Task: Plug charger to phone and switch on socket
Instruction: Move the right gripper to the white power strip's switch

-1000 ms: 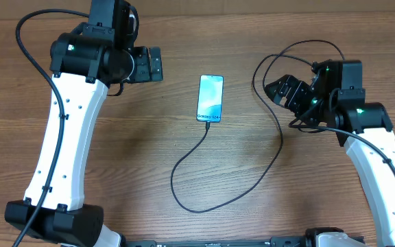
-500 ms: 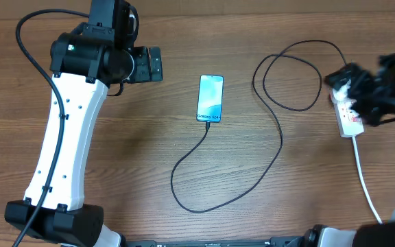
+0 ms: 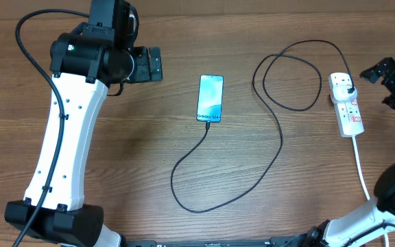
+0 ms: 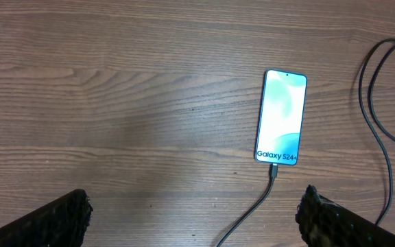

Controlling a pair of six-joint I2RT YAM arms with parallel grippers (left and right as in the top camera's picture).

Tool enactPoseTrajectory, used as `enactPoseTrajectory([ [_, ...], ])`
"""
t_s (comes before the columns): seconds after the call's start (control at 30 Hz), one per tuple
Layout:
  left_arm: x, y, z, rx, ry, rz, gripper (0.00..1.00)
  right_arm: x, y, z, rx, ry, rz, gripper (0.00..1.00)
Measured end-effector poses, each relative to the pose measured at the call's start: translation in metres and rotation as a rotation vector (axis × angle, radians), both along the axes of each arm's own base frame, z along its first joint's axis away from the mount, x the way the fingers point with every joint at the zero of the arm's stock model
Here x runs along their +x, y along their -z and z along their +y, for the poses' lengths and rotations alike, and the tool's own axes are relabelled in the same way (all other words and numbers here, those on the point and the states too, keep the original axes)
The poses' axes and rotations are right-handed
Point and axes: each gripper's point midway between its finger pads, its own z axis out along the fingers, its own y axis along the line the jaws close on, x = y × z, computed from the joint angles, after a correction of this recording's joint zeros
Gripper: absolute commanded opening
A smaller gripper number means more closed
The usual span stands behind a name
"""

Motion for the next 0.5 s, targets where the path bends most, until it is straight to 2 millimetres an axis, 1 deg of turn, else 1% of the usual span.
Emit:
enactPoseTrajectory([
  [0.07,0.000,0.000,0.000,0.000,0.000,0.000,1.00,0.008,0.009,-0.003,-0.006,-0.010,-0.009,1.00],
  [0.17,0.000,0.000,0.000,0.000,0.000,0.000,1.00,0.015,0.026,-0.007,0.000,-0.014,0.002,1.00],
  [0.37,0.000,0.000,0.000,0.000,0.000,0.000,1.00,0.016,0.064,-0.007,0.047,-0.019,0.073,1.00],
  [0.47,0.000,0.000,0.000,0.000,0.000,0.000,1.00,0.021,0.077,-0.004,0.072,-0.039,0.070,1.00],
  [0.5,0.000,0.000,0.000,0.000,0.000,0.000,1.00,0.022,0.077,-0.003,0.075,-0.041,0.068,1.00],
])
